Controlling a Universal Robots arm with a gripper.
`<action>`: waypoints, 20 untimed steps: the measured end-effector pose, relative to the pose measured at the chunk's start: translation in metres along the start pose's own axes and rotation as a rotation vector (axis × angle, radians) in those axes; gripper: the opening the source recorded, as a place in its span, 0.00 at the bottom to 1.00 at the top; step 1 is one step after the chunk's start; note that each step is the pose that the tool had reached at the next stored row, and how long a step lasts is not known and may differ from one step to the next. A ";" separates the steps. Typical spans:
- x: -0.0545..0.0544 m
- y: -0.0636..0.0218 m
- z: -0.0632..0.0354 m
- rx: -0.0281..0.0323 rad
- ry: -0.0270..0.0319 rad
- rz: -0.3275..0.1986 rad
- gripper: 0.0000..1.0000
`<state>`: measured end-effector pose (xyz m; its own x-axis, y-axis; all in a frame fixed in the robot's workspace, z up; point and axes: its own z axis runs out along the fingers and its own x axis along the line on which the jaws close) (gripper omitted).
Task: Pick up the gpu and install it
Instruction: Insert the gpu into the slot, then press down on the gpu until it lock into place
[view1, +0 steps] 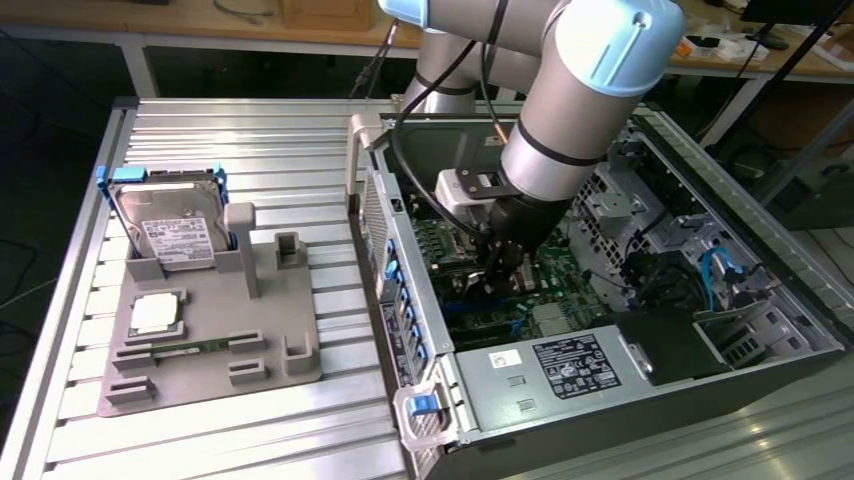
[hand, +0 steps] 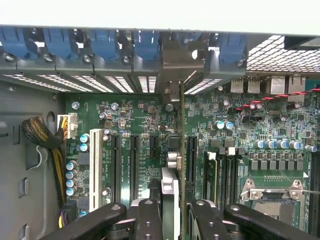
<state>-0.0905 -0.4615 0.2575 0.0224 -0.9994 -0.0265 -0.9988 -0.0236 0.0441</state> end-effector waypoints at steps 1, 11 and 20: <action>0.000 0.0000 0.0000 0.0000 0.0001 0.000 0.27; -0.005 0.0139 -0.0231 0.0009 -0.0002 0.015 0.25; -0.005 0.0150 -0.0232 0.0008 -0.0001 0.015 0.11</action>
<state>-0.1045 -0.4571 0.2815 0.0075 -0.9996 -0.0259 -0.9990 -0.0086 0.0437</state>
